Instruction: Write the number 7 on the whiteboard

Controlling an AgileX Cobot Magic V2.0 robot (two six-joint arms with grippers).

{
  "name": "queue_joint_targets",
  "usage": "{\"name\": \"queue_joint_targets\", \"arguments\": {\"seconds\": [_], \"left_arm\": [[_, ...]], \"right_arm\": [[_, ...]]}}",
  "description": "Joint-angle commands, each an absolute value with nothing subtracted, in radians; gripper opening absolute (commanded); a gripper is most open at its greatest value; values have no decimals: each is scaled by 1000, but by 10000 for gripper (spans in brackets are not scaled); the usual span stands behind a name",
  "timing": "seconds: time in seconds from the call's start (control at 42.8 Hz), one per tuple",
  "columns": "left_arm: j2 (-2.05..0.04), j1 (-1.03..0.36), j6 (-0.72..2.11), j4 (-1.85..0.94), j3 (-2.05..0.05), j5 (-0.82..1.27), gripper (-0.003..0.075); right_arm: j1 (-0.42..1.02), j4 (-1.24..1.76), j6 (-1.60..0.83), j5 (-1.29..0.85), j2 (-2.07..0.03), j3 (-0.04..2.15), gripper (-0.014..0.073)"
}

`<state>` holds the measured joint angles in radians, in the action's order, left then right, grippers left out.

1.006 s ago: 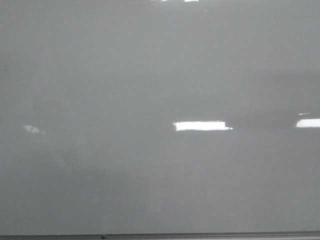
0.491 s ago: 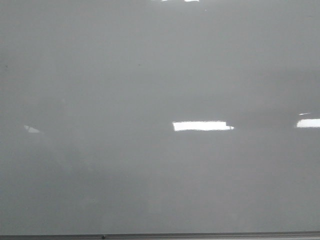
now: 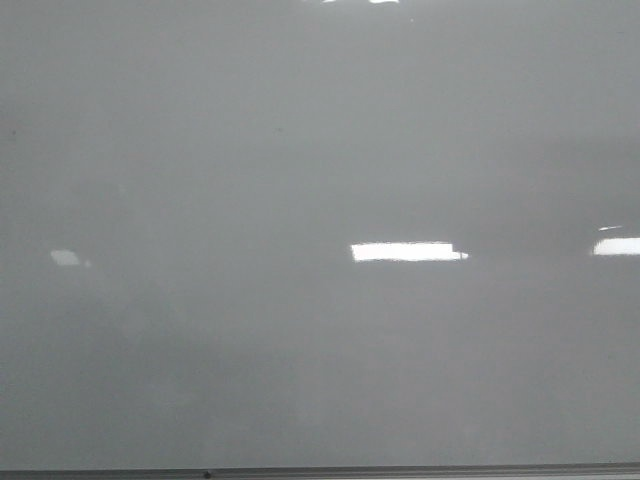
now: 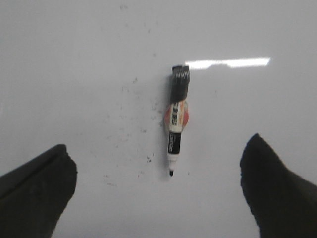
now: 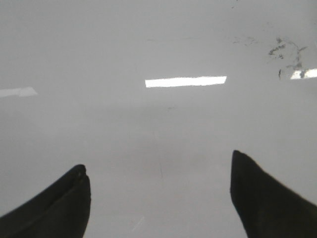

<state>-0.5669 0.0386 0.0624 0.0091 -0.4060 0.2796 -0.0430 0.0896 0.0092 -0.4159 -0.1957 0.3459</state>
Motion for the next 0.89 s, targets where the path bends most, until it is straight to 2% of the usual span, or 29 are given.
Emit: {"name": "queue_joint_targets", "arguments": {"seconds": [0.0, 0.187, 0.468, 0.631, 0.725, 0.865], "left_arm": [[-729, 38, 72, 34, -506, 248, 648], [-1009, 3, 129, 37, -632, 365, 594], [-1288, -23, 129, 37, -712, 202, 577], [-1374, -23, 129, 39, -719, 90, 567], [-1411, -23, 129, 39, -719, 26, 528], [-1450, -23, 129, 39, -719, -30, 416]], "right_arm": [[-43, 90, 7, -339, -213, 383, 601], [-39, 90, 7, -339, -213, 383, 600], [-39, 90, 7, -341, -213, 383, 600], [-39, 90, 7, -343, -213, 383, 600], [-39, 90, 7, -343, -213, 383, 600], [-39, 90, 7, -344, -213, 383, 600]]}}
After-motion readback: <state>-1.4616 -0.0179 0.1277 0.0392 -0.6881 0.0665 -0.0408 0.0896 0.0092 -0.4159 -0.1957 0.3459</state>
